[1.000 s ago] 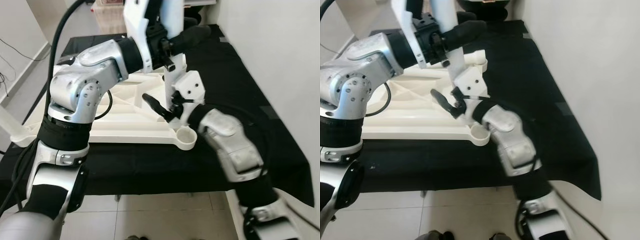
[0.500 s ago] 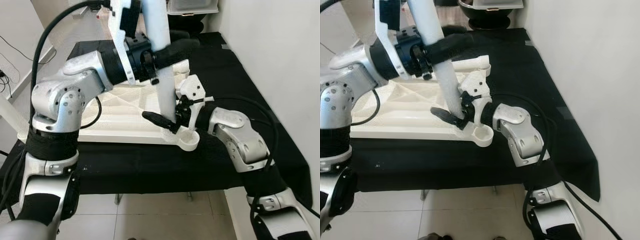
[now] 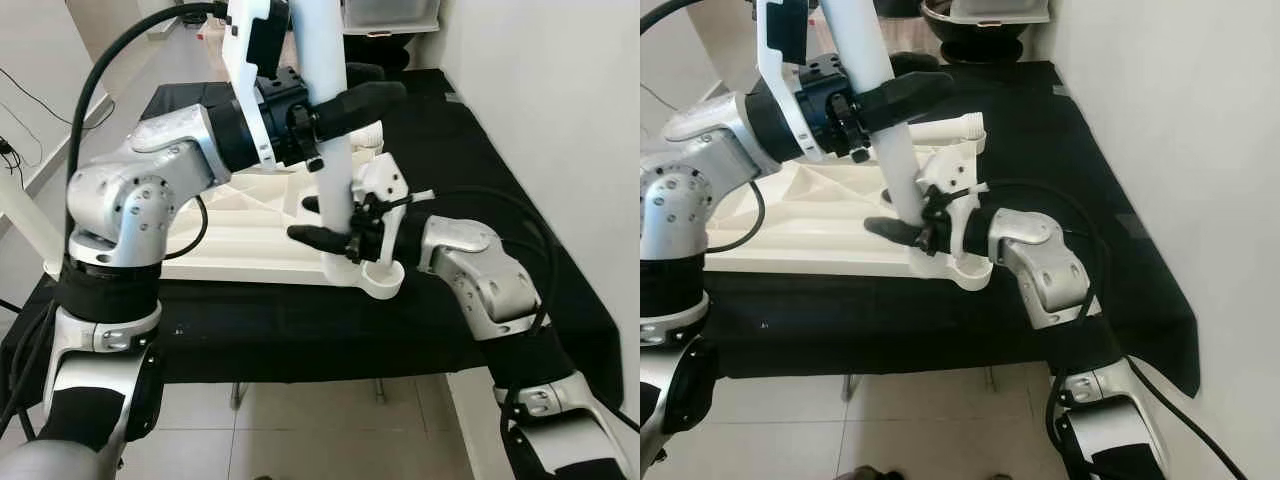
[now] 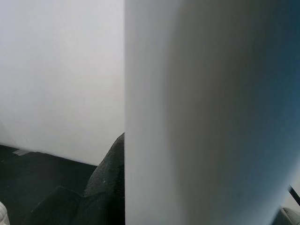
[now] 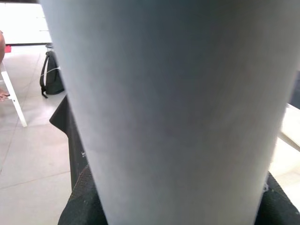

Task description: Building children table

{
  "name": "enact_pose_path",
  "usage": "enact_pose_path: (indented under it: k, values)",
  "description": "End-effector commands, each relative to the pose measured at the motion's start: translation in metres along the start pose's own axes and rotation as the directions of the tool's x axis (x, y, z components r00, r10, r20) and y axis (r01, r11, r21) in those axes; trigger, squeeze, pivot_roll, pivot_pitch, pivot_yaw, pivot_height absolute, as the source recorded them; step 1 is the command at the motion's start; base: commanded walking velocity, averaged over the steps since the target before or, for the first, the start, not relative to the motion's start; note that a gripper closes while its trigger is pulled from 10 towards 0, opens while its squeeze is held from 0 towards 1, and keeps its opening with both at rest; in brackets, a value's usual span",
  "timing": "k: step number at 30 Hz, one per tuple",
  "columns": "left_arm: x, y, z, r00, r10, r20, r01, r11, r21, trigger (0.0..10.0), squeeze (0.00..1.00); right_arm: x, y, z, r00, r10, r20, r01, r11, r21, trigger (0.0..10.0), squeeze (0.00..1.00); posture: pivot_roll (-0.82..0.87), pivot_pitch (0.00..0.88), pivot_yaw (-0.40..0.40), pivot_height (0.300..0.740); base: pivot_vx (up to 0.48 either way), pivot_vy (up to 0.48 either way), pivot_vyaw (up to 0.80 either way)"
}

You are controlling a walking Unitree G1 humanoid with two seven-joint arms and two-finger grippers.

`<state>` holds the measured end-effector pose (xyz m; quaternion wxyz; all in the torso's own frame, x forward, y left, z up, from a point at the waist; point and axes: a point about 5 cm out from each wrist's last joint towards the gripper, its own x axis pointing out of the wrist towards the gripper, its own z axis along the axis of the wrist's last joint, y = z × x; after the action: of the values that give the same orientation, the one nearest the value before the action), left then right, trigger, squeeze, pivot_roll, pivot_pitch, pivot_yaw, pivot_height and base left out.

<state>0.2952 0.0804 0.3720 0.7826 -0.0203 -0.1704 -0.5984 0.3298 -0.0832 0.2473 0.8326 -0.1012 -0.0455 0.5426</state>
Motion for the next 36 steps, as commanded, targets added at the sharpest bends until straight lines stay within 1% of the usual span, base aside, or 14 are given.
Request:
enact_pose_path:
  k: [1,6,7,8,14,16,18,23,25,29,31,33,34,36]
  values:
    - [0.037,-0.054,0.001,0.901,-0.41,0.144,0.425,0.9,-0.096,0.0,0.0,0.022,0.016,0.013,0.993,0.084,0.079,-0.085,0.996,0.014,0.0,0.0,-0.04,0.081,0.026,0.74,0.0,0.0,0.0]
    - [0.036,-0.052,0.003,0.912,-0.375,0.164,0.392,0.916,-0.087,0.0,0.0,0.02,0.014,0.013,0.995,0.069,0.078,-0.071,0.997,0.026,0.0,0.0,-0.04,0.085,0.025,0.74,0.0,0.0,0.0]
    - [0.036,-0.049,0.003,0.923,-0.347,0.164,0.363,0.928,-0.08,2.2,0.28,0.019,0.012,0.012,0.996,0.053,0.078,-0.055,0.998,0.028,0.0,0.0,-0.04,0.089,0.025,0.74,0.0,0.0,0.0]
    - [0.035,-0.035,0.002,0.942,-0.289,0.17,0.306,0.948,-0.085,10.0,1.0,0.018,0.009,0.012,0.996,0.022,0.081,-0.024,0.999,0.034,0.0,0.0,-0.04,0.095,0.024,0.74,0.0,0.0,0.0]
    - [0.014,0.006,0.001,0.981,-0.064,0.185,0.079,0.994,-0.074,10.0,1.0,0.007,-0.017,0.009,0.977,-0.197,0.086,0.192,0.979,0.065,0.0,0.0,-0.04,0.107,0.023,0.74,0.0,0.0,0.0]
    - [0.011,0.01,0.001,0.981,-0.037,0.189,0.052,0.996,-0.074,10.0,1.0,0.006,-0.019,0.009,0.973,-0.213,0.087,0.207,0.976,0.067,0.0,0.0,-0.04,0.107,0.023,0.74,0.0,0.0,0.0]
    - [-0.009,0.026,0.009,0.968,0.11,0.225,-0.097,0.993,-0.068,10.0,1.0,-0.001,-0.029,0.007,0.957,-0.281,0.076,0.277,0.959,0.067,0.0,0.0,-0.03,0.125,0.018,0.74,0.0,0.0,0.0]
    - [-0.036,0.038,0.023,0.924,0.272,0.268,-0.272,0.962,-0.038,10.0,1.0,-0.012,-0.044,0.005,0.921,-0.387,0.046,0.385,0.921,0.057,0.0,0.0,-0.02,0.14,0.01,0.74,0.0,0.0,0.0]
    - [-0.056,0.046,0.032,0.873,0.382,0.304,-0.4,0.916,-0.003,10.0,1.0,-0.022,-0.058,0.003,0.876,-0.481,0.029,0.479,0.876,0.052,0.0,0.0,-0.02,0.147,0.006,0.74,0.0,0.0,0.0]
    - [-0.076,0.041,0.031,0.83,0.462,0.312,-0.483,0.875,-0.009,10.0,1.0,-0.039,-0.072,0.004,0.825,-0.564,0.029,0.562,0.826,0.045,0.0,0.0,-0.01,0.167,0.003,0.74,0.0,0.0,0.0]
    - [-0.092,0.03,0.015,0.803,0.528,0.275,-0.538,0.842,-0.045,10.0,1.0,-0.056,-0.083,0.008,0.777,-0.627,0.049,0.625,0.779,0.053,0.0,0.0,-0.01,0.182,0.003,0.74,0.0,0.0,0.0]
    - [-0.092,0.03,0.015,0.803,0.528,0.275,-0.538,0.842,-0.045,10.0,1.0,-0.056,-0.083,0.008,0.777,-0.627,0.049,0.625,0.779,0.053,0.0,0.0,-0.01,0.182,0.003,0.74,0.0,0.0,0.0]
    - [-0.098,0.002,-0.038,0.842,0.532,0.086,-0.527,0.846,-0.079,10.0,0.88,-0.063,-0.078,0.015,0.82,-0.559,0.123,0.553,0.829,0.084,2.7,0.0,-0.01,0.193,0.006,0.74,0.0,0.0,0.0]
    - [-0.099,-0.011,-0.057,0.856,0.517,0.011,-0.514,0.852,-0.095,10.0,0.88,-0.064,-0.072,0.017,0.847,-0.509,0.151,0.501,0.861,0.09,2.7,0.0,-0.01,0.193,0.006,0.74,0.0,0.0,0.0]
